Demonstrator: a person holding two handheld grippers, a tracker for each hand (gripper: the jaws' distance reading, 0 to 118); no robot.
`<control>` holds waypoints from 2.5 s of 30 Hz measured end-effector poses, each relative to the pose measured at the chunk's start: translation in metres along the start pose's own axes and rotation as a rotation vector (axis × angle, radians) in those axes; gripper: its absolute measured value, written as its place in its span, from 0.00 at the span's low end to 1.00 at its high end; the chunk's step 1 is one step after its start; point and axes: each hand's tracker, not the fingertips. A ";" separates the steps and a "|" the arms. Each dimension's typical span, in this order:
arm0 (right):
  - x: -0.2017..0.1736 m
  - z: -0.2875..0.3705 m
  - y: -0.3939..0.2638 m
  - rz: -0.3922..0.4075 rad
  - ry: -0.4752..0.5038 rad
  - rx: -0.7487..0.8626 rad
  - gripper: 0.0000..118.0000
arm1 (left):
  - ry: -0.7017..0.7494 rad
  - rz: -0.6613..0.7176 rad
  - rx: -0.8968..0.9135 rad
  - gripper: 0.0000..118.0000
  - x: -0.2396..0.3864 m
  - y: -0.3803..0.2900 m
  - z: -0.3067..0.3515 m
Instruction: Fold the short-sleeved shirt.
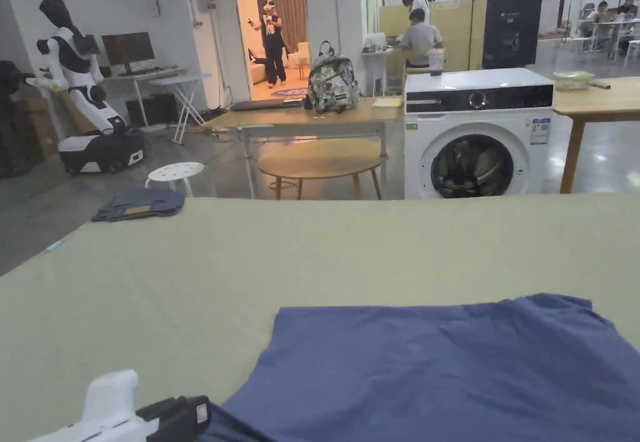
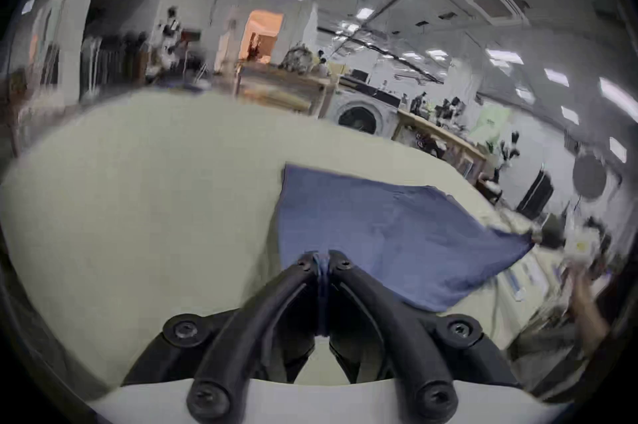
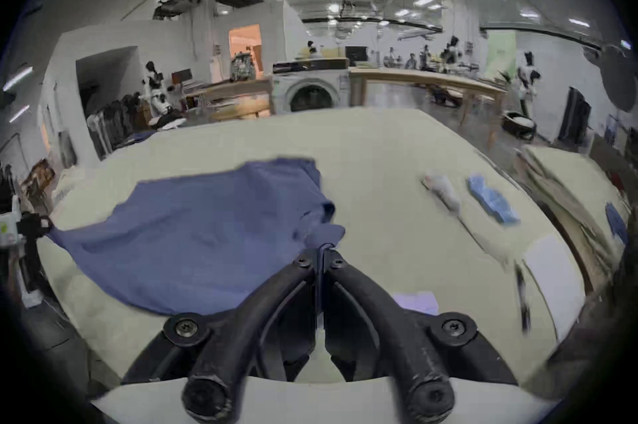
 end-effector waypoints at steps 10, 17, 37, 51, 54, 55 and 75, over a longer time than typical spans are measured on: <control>0.009 0.067 -0.118 -0.116 -0.095 -0.072 0.01 | 0.098 0.022 -0.006 0.00 0.004 -0.093 0.065; 0.012 0.074 -0.125 -0.177 -0.047 -0.035 0.78 | 0.071 -0.037 0.091 0.84 0.002 -0.093 0.079; -0.103 0.057 -0.045 0.068 0.094 0.248 0.00 | 0.058 -0.366 0.334 0.00 0.156 -0.044 0.030; -0.112 0.026 -0.061 0.119 -0.089 0.136 0.00 | 0.138 -0.245 0.216 0.00 0.118 -0.039 0.018; -0.116 0.019 -0.071 0.123 -0.137 0.118 0.00 | 0.246 -0.220 0.226 0.00 0.110 -0.046 0.022; -0.113 0.017 -0.073 0.109 -0.103 0.101 0.00 | 0.226 -0.240 0.223 0.00 0.109 -0.049 0.023; -0.087 0.031 -0.089 0.008 -0.044 0.034 0.00 | 0.290 -0.227 -0.195 0.24 0.024 -0.151 0.005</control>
